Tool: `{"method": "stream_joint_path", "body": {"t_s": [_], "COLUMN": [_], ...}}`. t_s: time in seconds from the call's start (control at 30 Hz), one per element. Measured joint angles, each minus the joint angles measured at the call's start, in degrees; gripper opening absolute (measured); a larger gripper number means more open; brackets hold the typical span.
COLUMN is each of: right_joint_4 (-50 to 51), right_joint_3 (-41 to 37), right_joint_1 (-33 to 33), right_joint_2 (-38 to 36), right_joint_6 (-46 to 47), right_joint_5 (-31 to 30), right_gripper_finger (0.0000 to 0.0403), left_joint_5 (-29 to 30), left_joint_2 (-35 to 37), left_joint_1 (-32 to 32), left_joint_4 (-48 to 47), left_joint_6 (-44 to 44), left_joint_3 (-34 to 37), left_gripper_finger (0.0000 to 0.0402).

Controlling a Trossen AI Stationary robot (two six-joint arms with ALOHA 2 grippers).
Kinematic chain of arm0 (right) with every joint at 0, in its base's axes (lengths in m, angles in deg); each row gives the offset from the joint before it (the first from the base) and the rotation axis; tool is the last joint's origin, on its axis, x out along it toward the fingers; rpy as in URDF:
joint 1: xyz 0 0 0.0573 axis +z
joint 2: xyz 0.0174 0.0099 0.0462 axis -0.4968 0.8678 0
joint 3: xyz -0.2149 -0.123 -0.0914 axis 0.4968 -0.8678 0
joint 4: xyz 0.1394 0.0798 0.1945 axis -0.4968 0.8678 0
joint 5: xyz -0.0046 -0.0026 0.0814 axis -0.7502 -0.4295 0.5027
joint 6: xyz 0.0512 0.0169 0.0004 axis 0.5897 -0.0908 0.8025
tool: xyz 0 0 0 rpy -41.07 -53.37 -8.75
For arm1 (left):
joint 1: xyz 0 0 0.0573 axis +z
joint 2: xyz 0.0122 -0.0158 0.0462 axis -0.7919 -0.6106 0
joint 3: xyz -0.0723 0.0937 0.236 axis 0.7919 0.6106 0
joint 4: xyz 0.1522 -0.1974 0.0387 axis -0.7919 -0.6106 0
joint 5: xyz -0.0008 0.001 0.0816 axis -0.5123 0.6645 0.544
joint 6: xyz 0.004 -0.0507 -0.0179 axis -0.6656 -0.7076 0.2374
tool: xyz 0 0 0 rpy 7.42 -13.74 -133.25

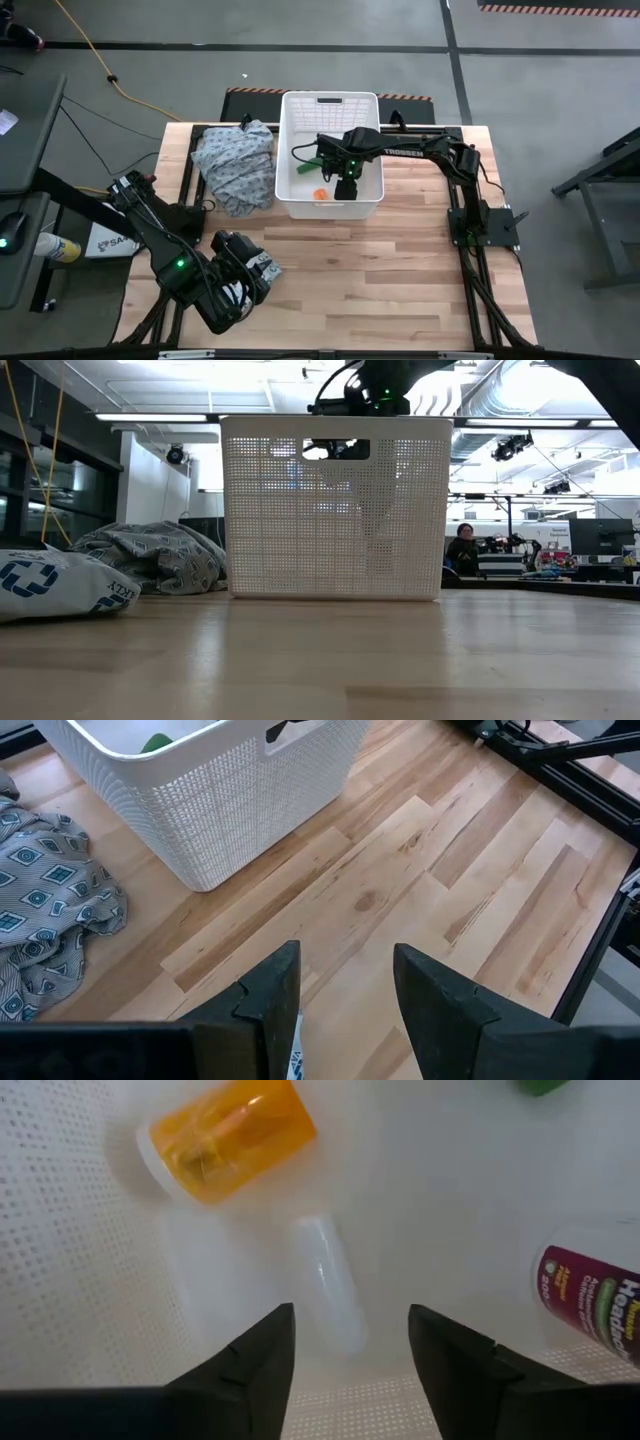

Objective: Pick & place medical supplies in basket/bin
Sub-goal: Put the mailer bag into the white bin

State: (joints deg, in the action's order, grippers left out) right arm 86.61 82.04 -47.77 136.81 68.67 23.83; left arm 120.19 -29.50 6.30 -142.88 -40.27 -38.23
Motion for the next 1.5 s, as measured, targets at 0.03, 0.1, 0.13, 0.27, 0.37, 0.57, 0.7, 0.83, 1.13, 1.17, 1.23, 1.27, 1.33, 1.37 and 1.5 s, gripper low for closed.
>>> {"method": "stream_joint_path", "body": {"t_s": [0.03, 0.1, 0.13, 0.27, 0.37, 0.57, 0.7, 0.83, 1.13, 1.17, 1.23, 1.27, 1.33, 1.37, 1.5], "right_joint_4": [0.0, 0.0, 0.0, 0.0, 0.0, 1.2, 2.1, 2.9, 5.3, 5.8, 6.2, 6.6, 6.3, 4.8, 2.0], "right_joint_3": [0.0, 0.0, 0.0, 0.0, 0.0, 1.6, 5.7, 11.9, 28.3, 30.1, 33.4, 35.1, 36.7, 35.5, 33.7], "right_joint_1": [0.0, 0.0, 0.0, 0.0, 0.0, 0.0, 0.0, 0.0, 0.1, 0.2, 0.6, 0.8, 1.5, 1.9, 3.7], "right_joint_2": [0.0, 0.0, 0.0, 0.0, 0.0, 0.0, 0.0, 0.0, -0.1, -0.1, -0.1, -0.1, -0.3, -1.6, -4.5], "right_joint_6": [0.0, 0.0, 0.0, 1.7, 3.2, 3.5, 3.6, 3.6, 3.6, 3.5, 3.5, 3.5, 3.5, 3.6, 3.6], "right_joint_5": [-0.2, -0.2, -0.2, -0.2, -0.3, -0.3, -0.3, -0.3, -0.3, -0.3, -0.4, -0.4, -0.2, 0.1, 1.8], "right_gripper_finger": [0.0189, 0.0197, 0.0201, 0.0210, 0.0210, 0.0198, 0.0191, 0.0187, 0.0188, 0.0187, 0.0185, 0.0184, 0.0184, 0.0184, 0.0187], "left_joint_5": [0.0, 0.0, 0.0, 0.0, 0.0, 0.0, 0.0, 0.0, -2.1, -2.8, -4.0, -4.4, -4.8, -5.1, -5.3], "left_joint_2": [0.0, 0.0, 0.0, 0.0, 0.0, 0.0, 0.0, 0.0, 0.0, 0.0, 0.0, 0.0, 0.0, 0.0, 0.0], "left_joint_1": [0.0, 0.0, 0.0, 0.0, 0.0, 0.0, 0.0, 0.0, 0.0, 0.0, 0.0, 0.0, 0.0, 0.0, 0.0], "left_joint_4": [0.0, 0.0, 0.0, 0.0, -0.2, -0.2, -0.2, -0.2, -0.1, -0.1, 0.1, 0.1, 0.2, 0.2, 0.3], "left_joint_6": [0.0, 0.0, 0.0, 0.0, 0.0, 1.8, 2.0, 2.0, 2.2, 2.4, 3.3, 3.5, 3.5, 3.5, 3.5], "left_joint_3": [0.0, 0.0, 0.0, 0.0, 0.0, 0.0, 0.0, 0.0, 0.0, 0.0, 0.0, 0.0, 0.0, 0.0, 0.0], "left_gripper_finger": [0.0195, 0.0195, 0.0195, 0.0195, 0.0195, 0.0195, 0.0195, 0.0195, 0.0195, 0.0195, 0.0195, 0.0195, 0.0195, 0.0195, 0.0195]}}
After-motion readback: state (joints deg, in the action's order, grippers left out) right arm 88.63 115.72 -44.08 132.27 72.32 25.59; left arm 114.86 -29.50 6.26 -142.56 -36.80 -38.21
